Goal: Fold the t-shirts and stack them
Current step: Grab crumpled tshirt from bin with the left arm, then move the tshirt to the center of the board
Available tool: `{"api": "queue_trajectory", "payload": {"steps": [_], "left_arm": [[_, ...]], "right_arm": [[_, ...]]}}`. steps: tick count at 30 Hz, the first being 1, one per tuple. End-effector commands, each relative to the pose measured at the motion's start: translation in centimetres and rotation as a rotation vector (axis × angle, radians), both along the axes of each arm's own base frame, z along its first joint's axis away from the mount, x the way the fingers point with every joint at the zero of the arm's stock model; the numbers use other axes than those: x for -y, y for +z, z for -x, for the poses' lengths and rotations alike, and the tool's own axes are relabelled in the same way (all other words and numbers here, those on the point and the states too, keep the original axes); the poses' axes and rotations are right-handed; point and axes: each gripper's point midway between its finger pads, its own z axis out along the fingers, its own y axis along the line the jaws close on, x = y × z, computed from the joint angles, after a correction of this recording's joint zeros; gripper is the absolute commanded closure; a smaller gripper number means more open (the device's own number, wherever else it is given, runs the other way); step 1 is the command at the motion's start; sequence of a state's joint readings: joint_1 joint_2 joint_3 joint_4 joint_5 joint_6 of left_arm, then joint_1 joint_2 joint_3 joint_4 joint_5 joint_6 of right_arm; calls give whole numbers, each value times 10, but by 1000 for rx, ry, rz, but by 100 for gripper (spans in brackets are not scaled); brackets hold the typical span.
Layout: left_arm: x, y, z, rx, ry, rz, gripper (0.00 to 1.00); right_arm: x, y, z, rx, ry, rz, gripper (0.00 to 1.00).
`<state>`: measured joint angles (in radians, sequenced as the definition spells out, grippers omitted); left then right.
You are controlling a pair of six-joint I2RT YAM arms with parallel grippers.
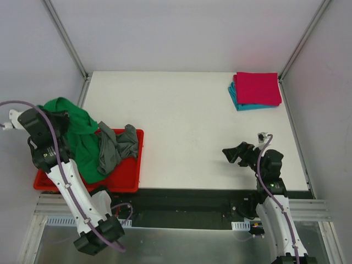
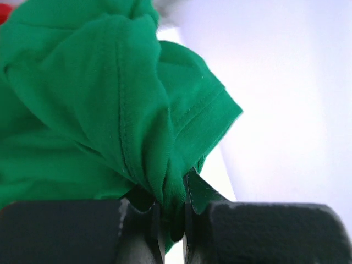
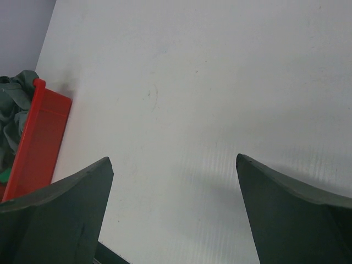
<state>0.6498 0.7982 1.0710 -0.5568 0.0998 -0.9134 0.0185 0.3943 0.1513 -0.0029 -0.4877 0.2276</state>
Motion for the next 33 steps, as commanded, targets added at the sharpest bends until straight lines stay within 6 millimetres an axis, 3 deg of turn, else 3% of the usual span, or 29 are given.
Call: {"api": "queue_trajectory", "payload": {"steps": [1,4,7,12,14,18,21,25,28,31,32,33], "left_arm": [[83,90,-37,202,-445,-126,100],[122,123,-52,222,-552,-267,100],[150,157,-59,290,-630,-291,100],[213,207,-63,406,-866,-358,100],[244,219,-65,456,-985,-392,100],[322,241,-49,589,-1321,-401,100],[358,241,-45,632,-1438,-403,100],[411,238,-25,732,-1625,-425,100],[433,222,-25,729,-1702,-400,93],[435,182,-57,597,-1616,-377,84],[432,162,-74,523,-1552,-376,82],[430,129,-91,422,-1503,-358,82]], "right_arm": [[-9,20,0,86,53,-22,4],[-7,22,0,109,39,-21,4],[-6,22,0,114,35,-23,4],[-6,22,-1,112,31,-20,4],[-5,21,-1,106,23,-16,4],[-4,20,-2,104,19,-13,4],[-6,24,0,118,36,-19,4],[-3,24,-1,122,14,-10,4],[5,22,-4,118,-39,8,4],[10,19,-4,106,-69,18,4],[11,17,-3,102,-74,23,4],[12,17,-3,100,-78,23,4]]}}
